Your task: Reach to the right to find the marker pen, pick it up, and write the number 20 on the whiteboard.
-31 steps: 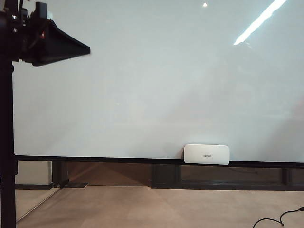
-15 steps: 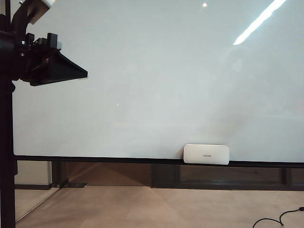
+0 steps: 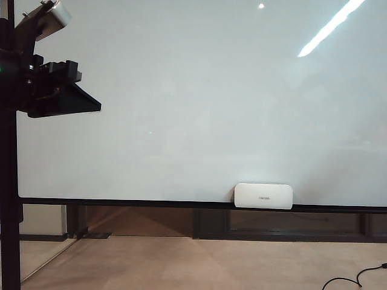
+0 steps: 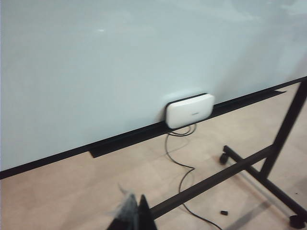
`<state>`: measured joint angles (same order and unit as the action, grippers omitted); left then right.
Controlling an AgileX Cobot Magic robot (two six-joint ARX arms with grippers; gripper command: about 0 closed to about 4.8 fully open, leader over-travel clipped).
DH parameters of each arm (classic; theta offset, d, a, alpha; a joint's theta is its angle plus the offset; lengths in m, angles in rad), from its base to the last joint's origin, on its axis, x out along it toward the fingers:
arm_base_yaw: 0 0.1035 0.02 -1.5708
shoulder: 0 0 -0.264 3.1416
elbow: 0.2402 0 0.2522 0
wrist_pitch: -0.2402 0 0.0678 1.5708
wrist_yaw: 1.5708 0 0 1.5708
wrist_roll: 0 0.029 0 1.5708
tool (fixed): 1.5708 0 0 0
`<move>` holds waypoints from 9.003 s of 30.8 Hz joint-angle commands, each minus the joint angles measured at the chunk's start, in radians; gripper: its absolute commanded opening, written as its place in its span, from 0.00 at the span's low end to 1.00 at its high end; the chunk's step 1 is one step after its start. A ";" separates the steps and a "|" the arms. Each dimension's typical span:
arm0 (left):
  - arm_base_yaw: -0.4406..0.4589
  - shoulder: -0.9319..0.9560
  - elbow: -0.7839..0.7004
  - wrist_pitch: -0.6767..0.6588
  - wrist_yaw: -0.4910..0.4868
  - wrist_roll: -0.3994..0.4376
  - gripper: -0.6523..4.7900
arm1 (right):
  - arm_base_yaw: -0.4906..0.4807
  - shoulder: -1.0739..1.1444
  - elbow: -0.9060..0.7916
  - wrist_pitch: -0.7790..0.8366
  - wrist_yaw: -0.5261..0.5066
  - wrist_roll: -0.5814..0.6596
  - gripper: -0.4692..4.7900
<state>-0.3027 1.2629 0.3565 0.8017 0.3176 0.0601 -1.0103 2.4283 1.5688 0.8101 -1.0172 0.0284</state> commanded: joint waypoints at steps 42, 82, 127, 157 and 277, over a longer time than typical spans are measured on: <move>-0.002 0.001 0.005 -0.090 -0.045 0.036 0.11 | 0.135 0.180 0.402 -0.081 0.296 -0.102 0.59; -0.002 0.001 0.005 -0.090 -0.044 0.034 0.11 | 0.148 0.230 0.495 -0.095 0.327 -0.108 0.55; -0.002 0.001 0.005 -0.064 -0.013 0.038 0.11 | 0.167 0.142 0.462 -0.085 0.463 0.106 0.09; -0.002 -0.014 0.005 0.099 0.106 -0.017 0.11 | 0.168 -0.547 0.287 -1.039 0.574 0.042 0.09; -0.002 -0.608 0.279 -0.501 0.064 0.143 0.11 | 1.546 -0.645 0.090 -0.438 1.175 -0.167 0.09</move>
<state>-0.3054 0.6571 0.6300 0.2886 0.3763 0.1951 0.5373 1.7798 1.6531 0.3447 0.1734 -0.1368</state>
